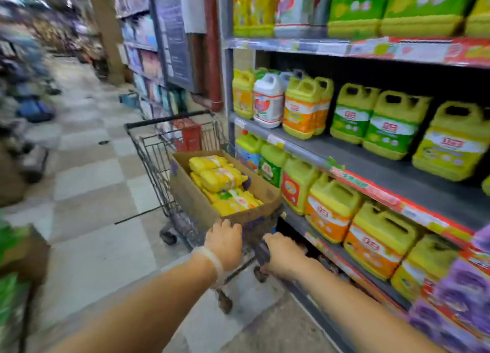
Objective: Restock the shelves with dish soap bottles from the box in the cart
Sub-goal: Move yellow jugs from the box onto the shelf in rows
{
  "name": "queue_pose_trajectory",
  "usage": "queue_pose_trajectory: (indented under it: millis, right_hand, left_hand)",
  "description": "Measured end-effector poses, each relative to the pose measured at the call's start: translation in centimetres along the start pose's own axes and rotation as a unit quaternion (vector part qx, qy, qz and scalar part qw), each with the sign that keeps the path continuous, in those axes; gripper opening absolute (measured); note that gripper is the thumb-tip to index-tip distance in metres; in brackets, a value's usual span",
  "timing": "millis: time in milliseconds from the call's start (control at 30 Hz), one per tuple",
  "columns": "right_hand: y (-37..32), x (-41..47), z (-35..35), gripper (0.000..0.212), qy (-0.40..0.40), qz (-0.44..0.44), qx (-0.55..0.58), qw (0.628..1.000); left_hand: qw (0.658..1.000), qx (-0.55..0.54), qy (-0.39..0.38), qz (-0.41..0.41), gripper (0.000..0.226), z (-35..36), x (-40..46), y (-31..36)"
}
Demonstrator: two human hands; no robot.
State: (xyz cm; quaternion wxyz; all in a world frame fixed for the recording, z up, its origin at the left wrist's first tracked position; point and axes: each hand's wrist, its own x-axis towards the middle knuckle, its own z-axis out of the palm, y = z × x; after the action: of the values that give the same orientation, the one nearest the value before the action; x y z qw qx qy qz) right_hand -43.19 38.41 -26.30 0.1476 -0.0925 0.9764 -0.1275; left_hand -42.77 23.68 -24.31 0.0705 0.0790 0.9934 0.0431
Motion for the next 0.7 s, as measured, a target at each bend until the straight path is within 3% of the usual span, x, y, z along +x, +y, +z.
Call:
queue_pose_trajectory:
  millis: [133, 233, 700]
  right_hand:
    - [-6.2, 4.7, 0.6, 0.064, -0.02, -0.05, -0.018, 0.998]
    - [-8.8, 8.6, 1.0, 0.061, -0.033, -0.067, -0.032, 0.997]
    - [-9.7, 34.1, -2.9, 0.066, -0.071, -0.032, 0.006, 0.997]
  left_hand:
    - [0.998, -0.03, 0.008, -0.051, 0.051, 0.5, 1.2, -7.4]
    - [0.997, -0.036, 0.004, -0.063, 0.046, 0.8, 3.3, -11.0]
    - [0.995, -0.032, -0.052, -0.074, 0.06, -2.3, 25.7, -21.8]
